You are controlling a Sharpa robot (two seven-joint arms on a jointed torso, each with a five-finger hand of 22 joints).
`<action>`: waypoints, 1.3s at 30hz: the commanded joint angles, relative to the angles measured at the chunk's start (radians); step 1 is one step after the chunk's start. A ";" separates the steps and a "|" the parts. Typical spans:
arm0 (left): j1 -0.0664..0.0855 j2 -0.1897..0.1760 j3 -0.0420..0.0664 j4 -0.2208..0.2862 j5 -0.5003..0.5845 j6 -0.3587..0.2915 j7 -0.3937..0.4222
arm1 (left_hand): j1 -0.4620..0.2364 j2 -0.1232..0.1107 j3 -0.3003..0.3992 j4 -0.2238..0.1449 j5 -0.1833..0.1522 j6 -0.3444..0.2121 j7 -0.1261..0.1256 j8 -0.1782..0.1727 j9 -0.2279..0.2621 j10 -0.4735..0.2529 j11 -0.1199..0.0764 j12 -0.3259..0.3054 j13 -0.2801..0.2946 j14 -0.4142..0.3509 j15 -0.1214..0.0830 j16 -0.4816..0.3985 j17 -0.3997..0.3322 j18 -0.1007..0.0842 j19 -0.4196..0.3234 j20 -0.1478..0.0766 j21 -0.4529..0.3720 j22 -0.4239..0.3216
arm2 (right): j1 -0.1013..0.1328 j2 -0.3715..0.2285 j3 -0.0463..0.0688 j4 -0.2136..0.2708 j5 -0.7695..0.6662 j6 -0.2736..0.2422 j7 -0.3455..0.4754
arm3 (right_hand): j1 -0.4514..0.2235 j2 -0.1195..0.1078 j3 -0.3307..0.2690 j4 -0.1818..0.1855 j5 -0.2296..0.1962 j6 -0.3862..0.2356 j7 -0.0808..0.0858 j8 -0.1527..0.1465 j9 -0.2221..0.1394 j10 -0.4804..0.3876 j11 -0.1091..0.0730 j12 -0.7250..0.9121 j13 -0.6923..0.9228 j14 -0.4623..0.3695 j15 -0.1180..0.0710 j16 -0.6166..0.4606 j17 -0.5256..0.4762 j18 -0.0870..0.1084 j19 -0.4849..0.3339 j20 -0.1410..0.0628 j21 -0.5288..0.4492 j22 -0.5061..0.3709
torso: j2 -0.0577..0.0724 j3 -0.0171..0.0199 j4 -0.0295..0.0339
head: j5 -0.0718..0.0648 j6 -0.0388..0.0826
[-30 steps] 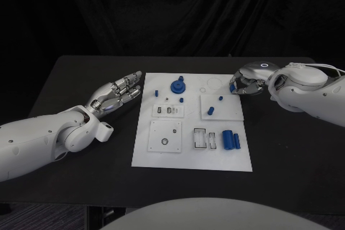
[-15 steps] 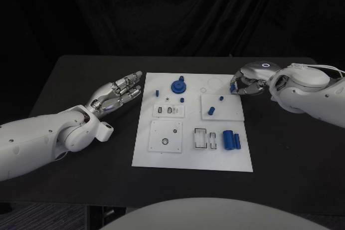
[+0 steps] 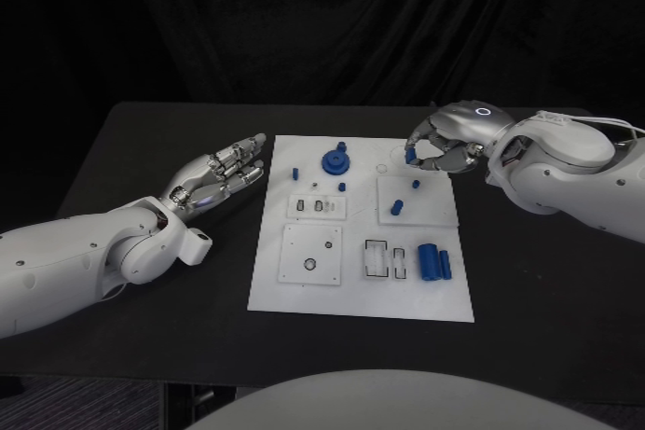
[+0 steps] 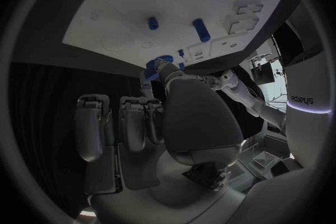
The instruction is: Assemble the parts on the task board
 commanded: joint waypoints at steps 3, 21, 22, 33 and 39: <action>-0.002 -0.003 0.001 0.006 -0.002 -0.001 0.053 | 0.000 0.009 0.004 -0.006 0.006 -0.005 0.002 -0.003 -0.001 0.002 0.007 0.008 0.000 0.001 0.007 -0.004 -0.001 0.017 0.001 0.009 0.000 0.002 | 0.009 0.024 0.000 0.062 -0.026 -0.007 -0.073 | -0.005 -0.002 0.001 -0.008 0.008 0.022 -0.019 0.023 0.056 0.104 -0.001 0.003 0.263 0.102 -0.002 0.003 0.263 -0.003 0.081 -0.004 -0.007 0.247 | 0.001 0.0014 0.0018 | 0.002 0.000; -0.002 0.008 0.001 -0.001 -0.002 -0.031 0.074 | -0.001 0.006 0.007 -0.013 0.013 0.004 0.007 -0.001 0.000 0.002 -0.003 0.010 0.001 0.001 -0.003 -0.004 -0.001 0.018 0.001 0.006 0.000 0.001 | -0.027 0.152 0.000 0.063 -0.031 0.123 -0.138 | -0.015 0.000 0.004 -0.014 0.023 -0.001 -0.005 0.011 0.063 0.104 0.009 0.003 0.263 0.102 0.005 0.003 0.263 -0.001 0.076 0.000 -0.015 0.244 | -0.001 0.0022 0.0006 | -0.001 0.000; -0.002 0.010 0.001 -0.002 -0.002 -0.029 0.073 | -0.001 0.006 0.007 -0.013 0.013 0.004 0.007 -0.001 0.000 0.002 -0.003 0.010 0.001 0.001 -0.003 -0.004 -0.001 0.018 0.001 0.006 0.000 0.001 | -0.032 0.163 0.000 0.058 -0.031 0.136 -0.146 | -0.016 0.000 0.005 -0.015 0.026 -0.002 -0.003 0.010 0.065 0.104 0.011 0.003 0.263 0.102 0.006 0.003 0.263 -0.002 0.079 0.001 -0.010 0.246 | 0.000 0.0022 0.0005 | -0.002 0.000; -0.002 0.019 0.001 -0.005 -0.002 -0.022 0.076 | -0.001 0.007 0.008 -0.013 0.014 0.005 0.007 -0.001 0.001 0.002 -0.003 0.010 0.001 0.001 -0.003 -0.004 -0.001 0.018 0.001 0.006 0.000 0.001 | -0.050 0.219 0.000 0.040 -0.042 0.198 -0.203 | -0.021 0.001 0.007 -0.020 0.034 -0.010 0.002 0.006 0.070 0.104 0.016 0.003 0.263 0.102 0.011 0.003 0.263 0.000 0.075 0.004 -0.017 0.243 | 0.002 0.0009 -0.0006 | -0.003 0.000; -0.002 0.019 0.001 0.000 -0.002 -0.021 0.075 | -0.001 0.008 0.009 -0.014 0.014 0.004 0.006 -0.001 0.000 0.001 -0.003 0.010 0.000 0.001 -0.003 -0.004 -0.001 0.018 0.001 0.006 0.000 0.001 | -0.057 0.244 0.000 0.022 -0.055 0.159 -0.192 | -0.021 0.002 0.009 -0.022 0.036 -0.010 0.003 0.006 0.071 0.104 0.017 0.003 0.263 0.102 0.012 0.003 0.263 0.000 0.075 0.005 -0.017 0.243 | 0.000 -0.0009 0.0011 | -0.007 0.000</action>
